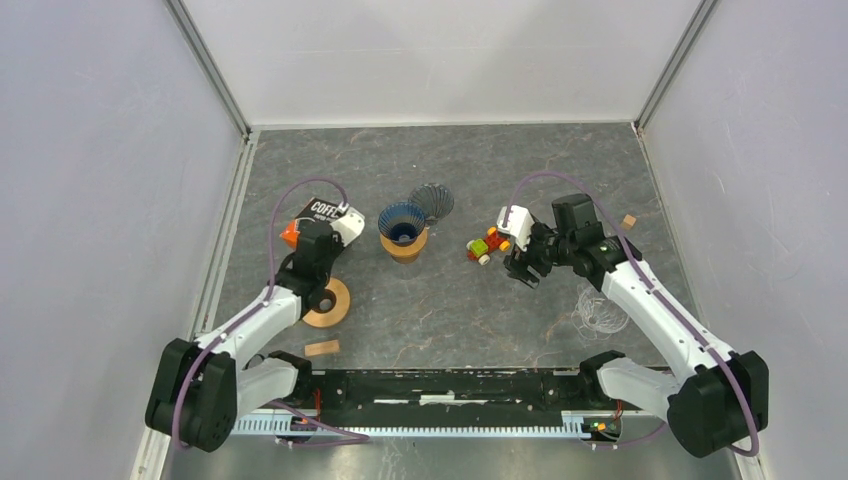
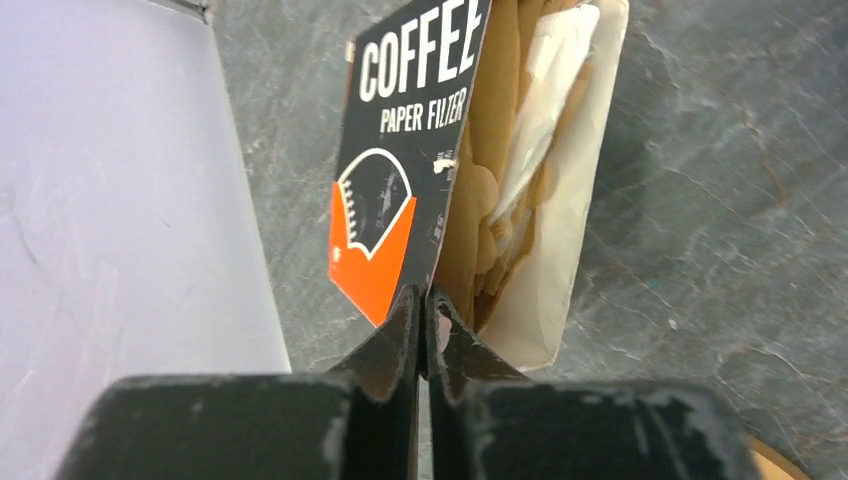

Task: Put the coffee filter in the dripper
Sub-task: Pick up the coffee filter holder from the center of the board.

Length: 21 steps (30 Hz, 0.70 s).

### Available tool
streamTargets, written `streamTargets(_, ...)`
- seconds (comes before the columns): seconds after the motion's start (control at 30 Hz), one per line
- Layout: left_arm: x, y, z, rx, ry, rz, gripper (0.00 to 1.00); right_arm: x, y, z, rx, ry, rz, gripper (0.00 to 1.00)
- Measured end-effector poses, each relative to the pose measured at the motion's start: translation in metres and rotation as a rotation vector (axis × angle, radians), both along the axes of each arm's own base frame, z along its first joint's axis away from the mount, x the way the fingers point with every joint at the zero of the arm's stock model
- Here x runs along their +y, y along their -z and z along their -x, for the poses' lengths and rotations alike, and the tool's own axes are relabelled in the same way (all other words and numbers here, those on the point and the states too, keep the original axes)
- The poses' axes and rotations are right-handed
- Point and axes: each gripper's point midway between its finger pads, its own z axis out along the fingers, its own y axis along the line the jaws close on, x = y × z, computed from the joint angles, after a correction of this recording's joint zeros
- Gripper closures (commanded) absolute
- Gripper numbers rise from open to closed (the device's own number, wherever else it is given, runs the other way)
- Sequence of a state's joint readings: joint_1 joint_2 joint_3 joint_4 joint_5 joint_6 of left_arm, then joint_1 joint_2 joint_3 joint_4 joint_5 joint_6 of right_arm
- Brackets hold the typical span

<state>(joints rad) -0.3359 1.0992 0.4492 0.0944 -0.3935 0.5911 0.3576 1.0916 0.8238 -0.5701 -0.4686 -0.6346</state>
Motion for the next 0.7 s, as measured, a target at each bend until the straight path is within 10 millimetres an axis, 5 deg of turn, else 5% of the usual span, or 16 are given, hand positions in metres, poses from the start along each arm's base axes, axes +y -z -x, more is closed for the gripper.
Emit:
streamTargets(0.33,0.016,-0.050,-0.008,-0.037,-0.020,0.059,0.98,0.016,-0.033,-0.004,-0.054,-0.082,-0.050,0.23)
streamTargets(0.53,0.015,-0.050,0.000,0.015,0.002,0.073,0.98,0.042,-0.061,-0.003,-0.118,-0.177,-0.091,0.23)
streamTargets(0.7,0.011,-0.052,0.009,0.058,0.031,0.086,0.98,0.059,-0.060,0.004,-0.116,-0.236,-0.090,0.24)
